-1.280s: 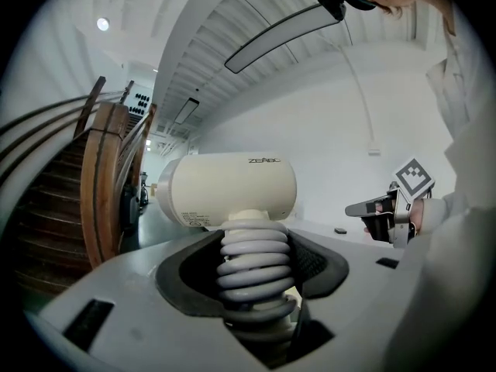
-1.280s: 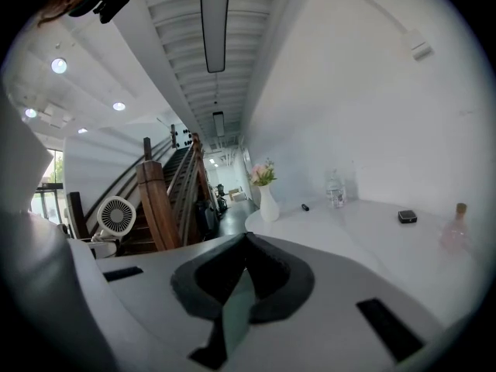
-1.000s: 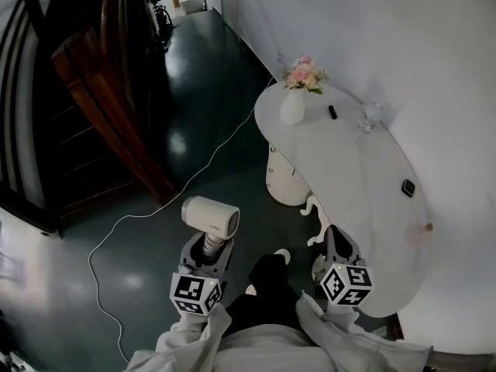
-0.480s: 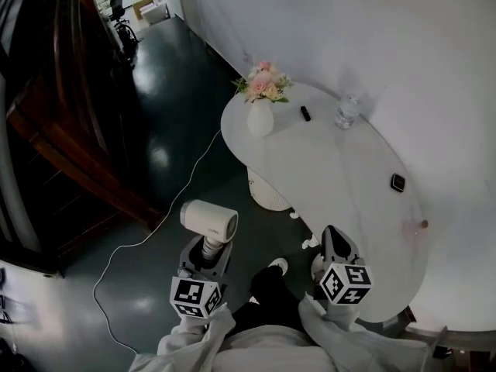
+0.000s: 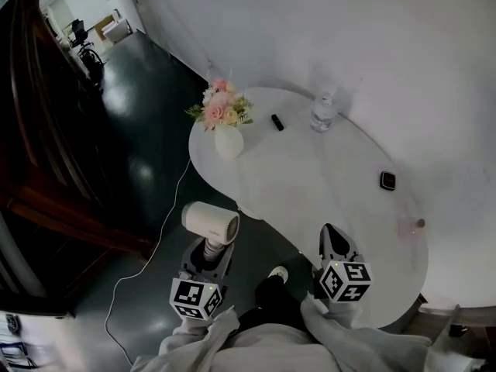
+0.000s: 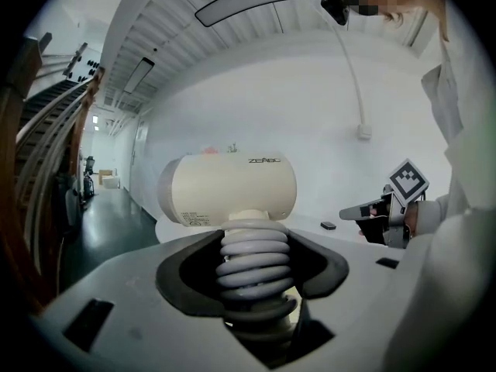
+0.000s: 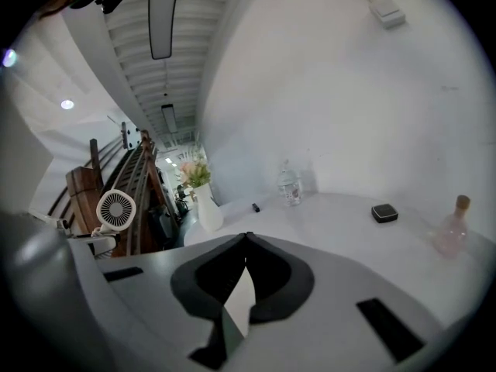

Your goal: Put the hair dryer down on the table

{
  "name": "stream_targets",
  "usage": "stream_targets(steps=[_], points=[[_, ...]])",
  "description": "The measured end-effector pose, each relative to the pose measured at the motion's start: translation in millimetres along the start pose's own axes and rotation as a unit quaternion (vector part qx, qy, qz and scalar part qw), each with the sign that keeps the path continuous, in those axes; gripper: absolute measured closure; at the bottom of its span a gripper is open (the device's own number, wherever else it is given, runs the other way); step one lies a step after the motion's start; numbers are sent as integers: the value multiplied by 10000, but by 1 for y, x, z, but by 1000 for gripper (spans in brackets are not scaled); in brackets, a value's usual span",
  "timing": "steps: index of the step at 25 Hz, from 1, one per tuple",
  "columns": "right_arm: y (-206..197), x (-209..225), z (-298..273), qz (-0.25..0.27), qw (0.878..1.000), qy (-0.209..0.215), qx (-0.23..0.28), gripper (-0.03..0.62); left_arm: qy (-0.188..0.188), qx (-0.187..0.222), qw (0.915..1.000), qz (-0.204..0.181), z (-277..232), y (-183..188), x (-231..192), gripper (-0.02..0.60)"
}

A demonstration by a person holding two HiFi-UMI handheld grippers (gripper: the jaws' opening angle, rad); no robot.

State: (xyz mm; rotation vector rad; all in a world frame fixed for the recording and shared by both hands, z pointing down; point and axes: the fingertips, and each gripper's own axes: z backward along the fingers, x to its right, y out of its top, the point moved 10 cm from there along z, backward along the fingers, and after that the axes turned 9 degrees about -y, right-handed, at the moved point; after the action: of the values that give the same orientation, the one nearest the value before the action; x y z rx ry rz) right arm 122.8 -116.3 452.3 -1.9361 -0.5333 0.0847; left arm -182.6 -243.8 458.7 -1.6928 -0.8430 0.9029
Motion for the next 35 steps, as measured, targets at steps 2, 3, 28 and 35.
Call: stream_targets(steps=[2, 3, 28, 35], points=[[5, 7, -10, -67, 9999, -121, 14, 545, -114, -47, 9999, -30, -17, 4, -6, 351], [7, 10, -14, -94, 9998, -166, 27, 545, -167, -72, 9998, -42, -26, 6, -9, 351], [11, 80, -9, -692, 9884, -1304, 367, 545, -1786, -476, 9820, -398, -187, 26, 15, 351], [2, 93, 2, -926, 9810, -1673, 332, 545, -2211, -775, 9703, -610, -220, 25, 26, 351]])
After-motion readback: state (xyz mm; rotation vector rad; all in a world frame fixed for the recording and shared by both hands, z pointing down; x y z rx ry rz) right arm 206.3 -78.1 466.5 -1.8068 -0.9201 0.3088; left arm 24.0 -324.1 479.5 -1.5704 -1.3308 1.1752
